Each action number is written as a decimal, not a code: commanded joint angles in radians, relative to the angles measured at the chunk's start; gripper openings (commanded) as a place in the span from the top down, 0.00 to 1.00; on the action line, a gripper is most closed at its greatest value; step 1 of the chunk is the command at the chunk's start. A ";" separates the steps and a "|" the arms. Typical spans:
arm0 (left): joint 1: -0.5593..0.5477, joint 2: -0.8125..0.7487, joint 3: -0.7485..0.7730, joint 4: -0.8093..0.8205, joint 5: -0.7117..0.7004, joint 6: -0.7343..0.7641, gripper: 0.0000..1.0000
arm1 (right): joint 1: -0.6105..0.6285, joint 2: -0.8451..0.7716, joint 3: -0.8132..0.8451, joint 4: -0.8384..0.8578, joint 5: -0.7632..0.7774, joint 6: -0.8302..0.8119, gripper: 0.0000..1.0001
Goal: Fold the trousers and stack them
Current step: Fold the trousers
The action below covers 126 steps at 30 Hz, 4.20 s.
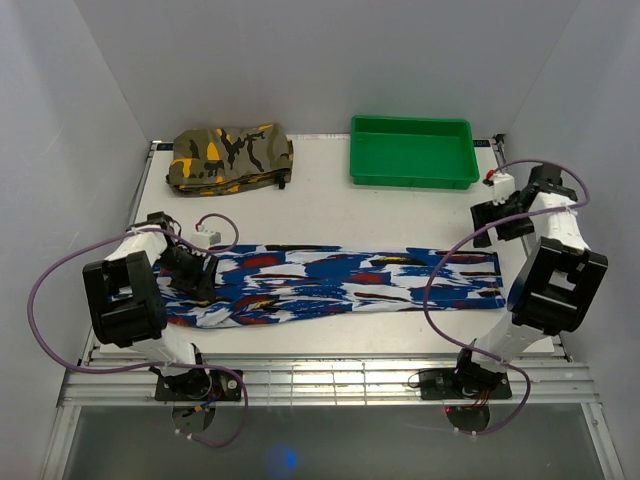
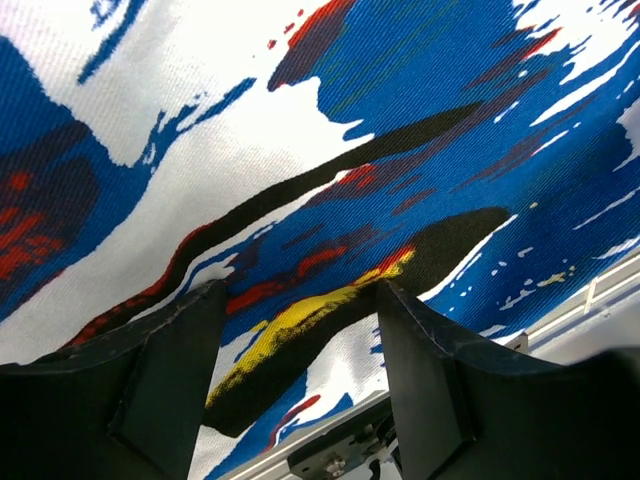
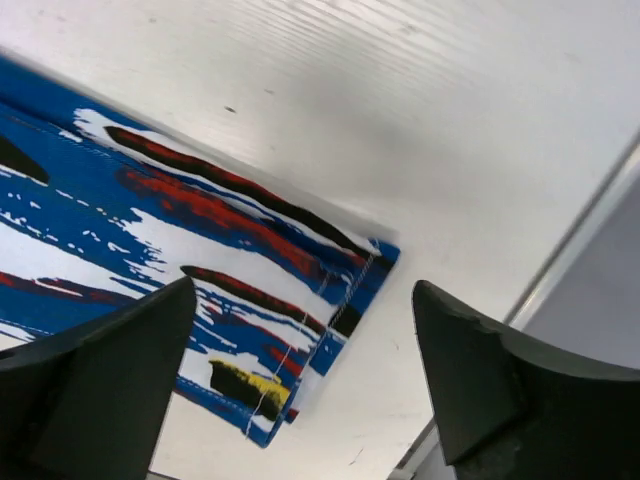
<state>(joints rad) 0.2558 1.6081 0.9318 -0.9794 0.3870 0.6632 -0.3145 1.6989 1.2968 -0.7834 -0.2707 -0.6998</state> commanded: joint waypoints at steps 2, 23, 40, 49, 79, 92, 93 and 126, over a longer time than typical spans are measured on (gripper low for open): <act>-0.024 -0.014 -0.030 0.199 0.041 0.016 0.25 | -0.121 -0.071 -0.089 -0.036 -0.010 0.086 0.02; -0.050 -0.073 -0.030 0.200 0.065 0.012 0.19 | -0.178 0.050 -0.248 0.018 -0.185 0.141 0.92; -0.179 -0.194 -0.102 0.268 0.087 -0.096 0.13 | -0.163 -0.005 0.289 -0.392 -0.404 0.071 0.92; -0.167 -0.119 -0.070 0.217 0.136 -0.155 0.08 | 0.303 -0.148 0.115 0.084 -0.613 0.616 0.92; -0.098 -0.002 -0.010 0.281 0.200 -0.418 0.02 | 1.028 0.203 -0.057 0.920 -0.317 1.476 0.92; -0.082 -0.229 0.076 0.246 0.444 -0.464 0.02 | 1.045 0.283 -0.122 1.199 -0.317 1.655 0.92; -0.084 -0.238 0.076 0.248 0.444 -0.473 0.02 | 1.046 0.291 -0.107 1.202 -0.314 1.665 0.92; -0.305 -0.208 -0.056 0.363 0.391 -0.803 0.12 | 0.778 -0.277 -0.411 0.395 -0.089 0.530 0.11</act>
<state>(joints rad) -0.0509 1.3895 0.8719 -0.6498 0.7891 -0.0631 0.4637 1.4567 0.9382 -0.2592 -0.5140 0.0170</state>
